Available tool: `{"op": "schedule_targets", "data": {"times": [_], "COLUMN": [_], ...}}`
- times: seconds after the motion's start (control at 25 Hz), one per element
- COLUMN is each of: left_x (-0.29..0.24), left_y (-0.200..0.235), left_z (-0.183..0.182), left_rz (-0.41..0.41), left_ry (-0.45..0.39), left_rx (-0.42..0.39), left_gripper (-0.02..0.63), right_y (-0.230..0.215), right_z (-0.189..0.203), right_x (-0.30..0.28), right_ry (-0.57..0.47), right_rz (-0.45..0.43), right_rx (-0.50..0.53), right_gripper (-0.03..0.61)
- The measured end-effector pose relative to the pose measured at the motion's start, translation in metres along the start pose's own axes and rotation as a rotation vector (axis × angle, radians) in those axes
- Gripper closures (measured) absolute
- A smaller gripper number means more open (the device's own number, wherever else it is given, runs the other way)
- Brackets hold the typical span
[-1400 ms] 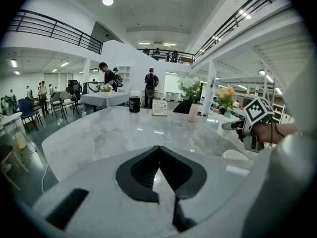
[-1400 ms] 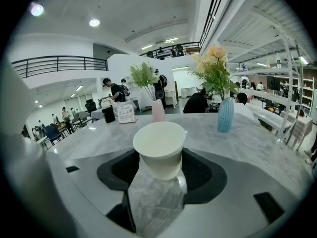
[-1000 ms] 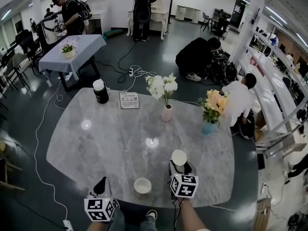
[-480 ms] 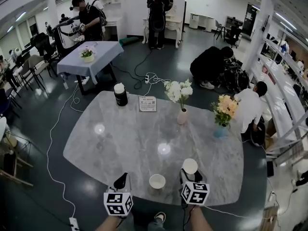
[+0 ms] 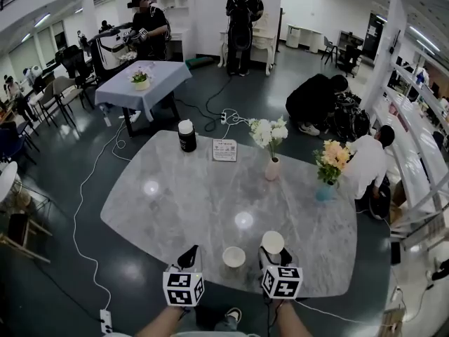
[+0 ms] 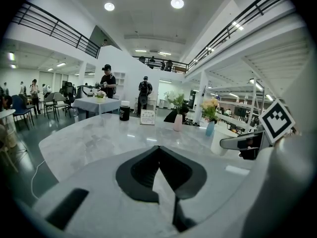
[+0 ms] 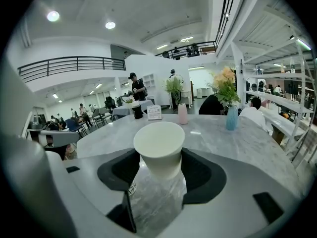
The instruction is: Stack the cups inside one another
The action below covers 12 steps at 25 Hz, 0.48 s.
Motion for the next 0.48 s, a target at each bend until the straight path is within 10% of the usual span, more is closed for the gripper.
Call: {"op": "schedule_targets", "data": {"times": [0.48], "left_x": [0.016], "left_y": [-0.019], "left_z": [0.004], "left_rz": [-0.012], "left_ry": [-0.023], "left_rx": [0.015], "left_gripper": [0.604], "right_y": [0.021], "right_z": [0.001], "right_x": [0.013], "right_ry": [0.008], "right_rz": [-0.072], "right_rx": [0.028], "right_gripper": [0.333]}}
Point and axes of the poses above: the fingertips, and each gripper's own axes: x backward along the fingers, y to its left, z out of its underside, the point moved 9 cm from there along x, backward along the fingers, and after that the axes turned 1 degree about y, right-handed, at the moved point
